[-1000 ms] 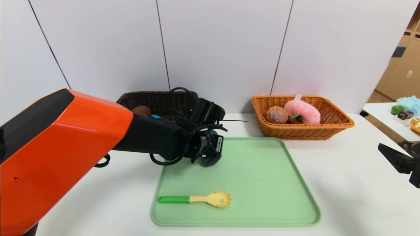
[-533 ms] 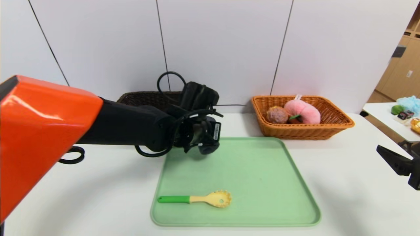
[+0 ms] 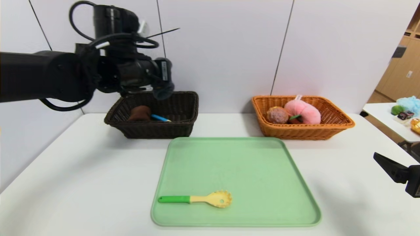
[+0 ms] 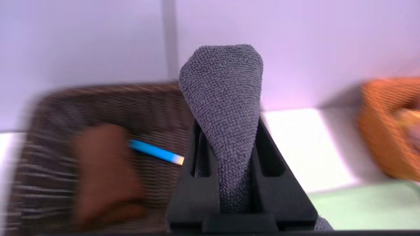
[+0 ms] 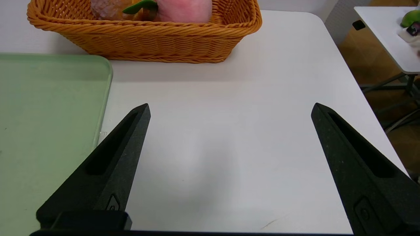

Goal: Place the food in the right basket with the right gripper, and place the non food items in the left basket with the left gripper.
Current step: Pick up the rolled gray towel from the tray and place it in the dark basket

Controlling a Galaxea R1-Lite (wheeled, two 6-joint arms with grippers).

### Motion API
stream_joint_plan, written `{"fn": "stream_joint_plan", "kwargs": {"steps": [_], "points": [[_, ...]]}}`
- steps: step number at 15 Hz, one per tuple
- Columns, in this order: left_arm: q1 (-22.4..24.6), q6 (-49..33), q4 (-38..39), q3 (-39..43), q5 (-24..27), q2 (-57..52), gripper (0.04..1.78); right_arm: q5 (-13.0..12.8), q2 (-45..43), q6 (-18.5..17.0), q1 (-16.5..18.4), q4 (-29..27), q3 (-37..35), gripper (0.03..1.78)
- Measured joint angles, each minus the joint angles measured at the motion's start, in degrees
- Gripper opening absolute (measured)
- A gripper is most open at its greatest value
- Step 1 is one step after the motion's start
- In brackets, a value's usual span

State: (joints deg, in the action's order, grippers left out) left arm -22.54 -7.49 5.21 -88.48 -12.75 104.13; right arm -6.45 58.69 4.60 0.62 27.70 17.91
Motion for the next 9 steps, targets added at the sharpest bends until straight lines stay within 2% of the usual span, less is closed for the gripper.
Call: {"fn": "stream_joint_plan", "kwargs": {"steps": [3,5,9], "points": [[7.03,2.5,4.35,5.33,2.19,0.5,0.27,0.01,0.02,0.06,-0.05,-0.02,0.0,1.69],[8.44,2.78,9.98,8.83,2.58,2.71,0.27,0.63,0.02,0.46,-0.1,0.0,0.37,1.69],[9.16,2.86,17.09,10.45,2.65,8.55,0.27,0.78,0.02,0.57,-0.1,0.0,0.59,1.69]]}}
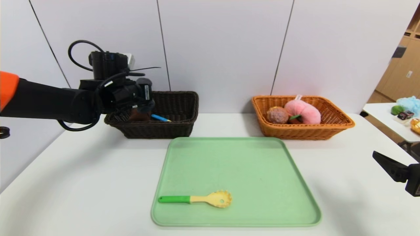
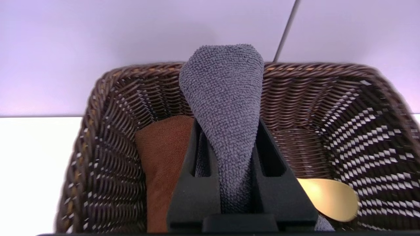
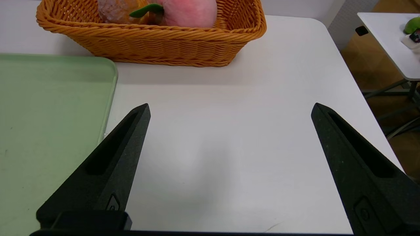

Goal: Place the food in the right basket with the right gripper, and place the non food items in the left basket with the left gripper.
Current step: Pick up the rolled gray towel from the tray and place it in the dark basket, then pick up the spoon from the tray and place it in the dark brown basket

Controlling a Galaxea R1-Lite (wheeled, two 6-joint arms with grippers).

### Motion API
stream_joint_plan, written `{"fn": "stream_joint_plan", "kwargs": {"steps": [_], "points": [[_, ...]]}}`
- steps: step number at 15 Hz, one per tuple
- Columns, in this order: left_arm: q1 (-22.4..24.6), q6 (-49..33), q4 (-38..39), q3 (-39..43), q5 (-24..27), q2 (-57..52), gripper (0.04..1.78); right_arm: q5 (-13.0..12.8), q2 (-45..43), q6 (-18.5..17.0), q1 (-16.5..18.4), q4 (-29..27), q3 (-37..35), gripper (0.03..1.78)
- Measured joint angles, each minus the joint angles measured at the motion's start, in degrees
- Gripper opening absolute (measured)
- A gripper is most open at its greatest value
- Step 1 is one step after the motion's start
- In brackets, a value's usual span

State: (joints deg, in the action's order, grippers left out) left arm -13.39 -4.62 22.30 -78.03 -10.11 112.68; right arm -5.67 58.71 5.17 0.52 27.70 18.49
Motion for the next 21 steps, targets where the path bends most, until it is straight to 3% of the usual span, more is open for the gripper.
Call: {"fn": "stream_joint_plan", "kwargs": {"steps": [6,10,13,17,21], "points": [[0.38,1.78,6.01,-0.38,-0.2,7.06,0.27,-0.02,-0.02,0.04,0.0,-0.06,-0.15,1.69],[0.51,1.46,9.73,-0.52,-0.3,8.44,0.79,0.07,0.02,0.04,0.0,-0.13,-0.2,1.7],[0.49,1.73,10.72,-0.11,-0.3,8.98,1.08,0.09,0.0,0.06,0.0,-0.06,-0.13,1.7],[0.51,1.62,11.37,-1.34,-0.15,8.72,1.34,0.07,0.0,0.04,0.0,-0.22,-0.55,1.7],[0.74,2.89,10.67,-3.19,1.82,5.12,1.48,0.4,-0.02,0.04,-0.06,-0.28,-0.63,1.7]]}}
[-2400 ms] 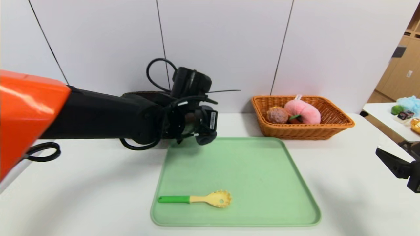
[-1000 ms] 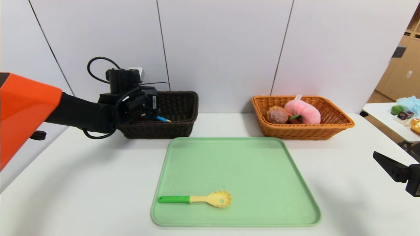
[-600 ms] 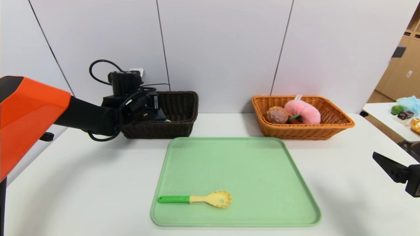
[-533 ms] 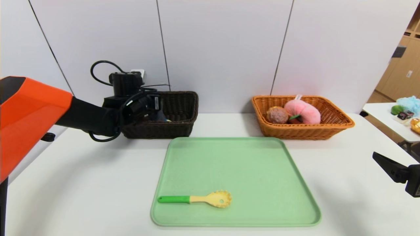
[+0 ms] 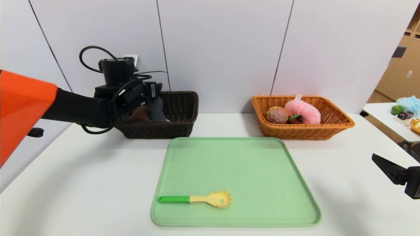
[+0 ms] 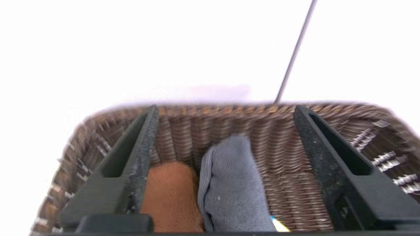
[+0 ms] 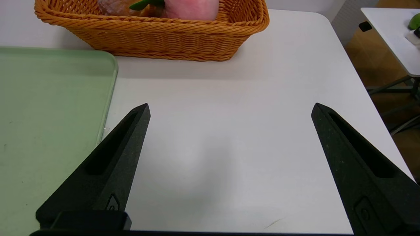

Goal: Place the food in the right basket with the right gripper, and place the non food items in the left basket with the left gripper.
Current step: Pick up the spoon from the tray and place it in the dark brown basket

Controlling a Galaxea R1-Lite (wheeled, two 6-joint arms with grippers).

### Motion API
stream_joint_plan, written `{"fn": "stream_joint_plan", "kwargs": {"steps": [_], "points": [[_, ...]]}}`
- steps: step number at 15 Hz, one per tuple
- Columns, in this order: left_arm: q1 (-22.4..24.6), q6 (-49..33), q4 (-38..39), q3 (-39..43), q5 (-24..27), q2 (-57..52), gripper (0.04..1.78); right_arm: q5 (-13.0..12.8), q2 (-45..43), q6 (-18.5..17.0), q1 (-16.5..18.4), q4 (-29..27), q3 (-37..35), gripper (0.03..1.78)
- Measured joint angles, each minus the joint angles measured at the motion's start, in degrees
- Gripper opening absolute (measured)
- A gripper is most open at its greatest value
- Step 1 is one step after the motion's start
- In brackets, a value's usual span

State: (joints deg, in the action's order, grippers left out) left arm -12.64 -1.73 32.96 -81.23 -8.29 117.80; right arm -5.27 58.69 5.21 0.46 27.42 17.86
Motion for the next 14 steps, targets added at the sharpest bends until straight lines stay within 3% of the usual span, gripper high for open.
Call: {"fn": "stream_joint_plan", "kwargs": {"steps": [3,5,7,9,11,14], "points": [[-0.02,4.18,-4.33,0.02,8.39,-6.22,1.55,0.26,-0.04,-0.02,-0.02,0.09,-0.11,1.7],[-0.34,9.03,-11.89,0.39,19.47,-11.37,1.59,0.34,-0.15,-0.04,-0.02,0.2,-0.44,1.7],[-0.96,18.82,-22.94,0.13,31.29,-15.21,1.61,0.37,-0.37,0.16,-0.05,0.22,-1.41,1.7],[-1.71,34.69,-35.19,-0.61,38.96,-17.77,1.64,0.39,-0.98,0.09,-0.06,0.22,-2.29,1.7],[-4.08,49.74,-49.3,-1.0,39.7,-20.44,1.65,0.37,-2.01,-0.06,-0.05,-0.3,-2.71,1.7],[-6.86,65.65,-68.49,-0.59,35.79,-24.6,1.67,0.39,-3.23,-0.04,-0.02,-0.16,-3.12,1.7]]}}
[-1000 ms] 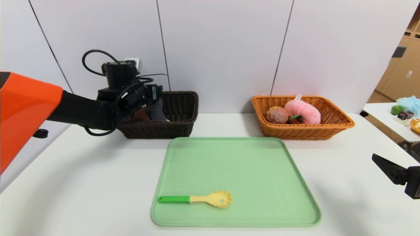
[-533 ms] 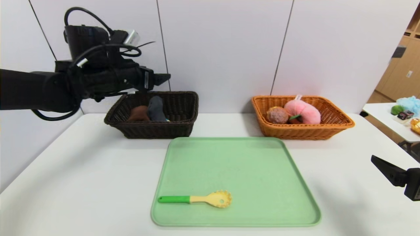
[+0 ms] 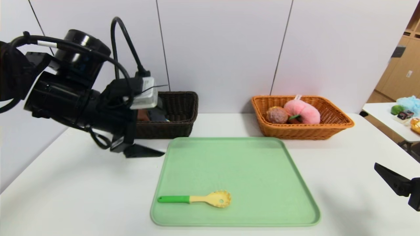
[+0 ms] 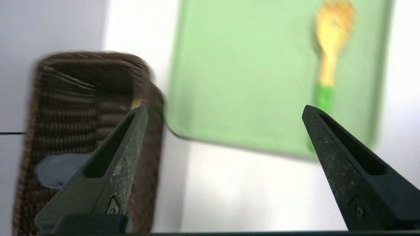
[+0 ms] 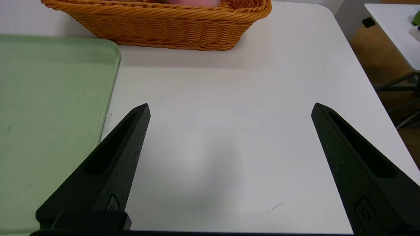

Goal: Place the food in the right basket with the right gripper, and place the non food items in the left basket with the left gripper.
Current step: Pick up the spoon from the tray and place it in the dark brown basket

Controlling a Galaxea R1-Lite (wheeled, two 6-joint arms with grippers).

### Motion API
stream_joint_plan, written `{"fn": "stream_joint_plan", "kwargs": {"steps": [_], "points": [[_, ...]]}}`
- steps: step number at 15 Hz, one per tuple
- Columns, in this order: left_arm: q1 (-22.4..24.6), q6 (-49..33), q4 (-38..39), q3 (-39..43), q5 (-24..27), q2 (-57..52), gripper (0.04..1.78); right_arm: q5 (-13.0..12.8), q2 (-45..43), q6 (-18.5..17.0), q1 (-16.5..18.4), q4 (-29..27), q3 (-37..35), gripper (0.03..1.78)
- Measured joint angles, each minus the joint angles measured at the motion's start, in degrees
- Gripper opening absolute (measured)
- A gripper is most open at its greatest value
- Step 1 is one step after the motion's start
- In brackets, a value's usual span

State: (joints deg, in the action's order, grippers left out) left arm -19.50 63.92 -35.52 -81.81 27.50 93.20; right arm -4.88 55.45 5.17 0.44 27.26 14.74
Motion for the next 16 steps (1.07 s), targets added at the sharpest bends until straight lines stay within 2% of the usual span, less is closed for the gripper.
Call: {"fn": "stream_joint_plan", "kwargs": {"steps": [2,4,6,16], "points": [[-0.3,6.38,-7.56,0.3,-6.51,-1.77,1.67,0.0,-0.8,-0.07,0.0,-0.26,0.02,1.7],[-0.89,11.61,-9.16,0.69,-12.68,-2.07,1.67,-0.02,-1.33,-0.29,0.0,-0.28,-0.11,1.7],[-2.29,14.73,-8.7,0.87,-16.21,-0.37,1.68,-0.02,-1.73,-0.35,0.0,-0.26,-0.22,1.7],[-13.74,11.11,-5.74,0.37,-17.29,6.44,1.69,1.16,-2.07,-0.46,0.0,-0.28,-0.5,1.7]]}}
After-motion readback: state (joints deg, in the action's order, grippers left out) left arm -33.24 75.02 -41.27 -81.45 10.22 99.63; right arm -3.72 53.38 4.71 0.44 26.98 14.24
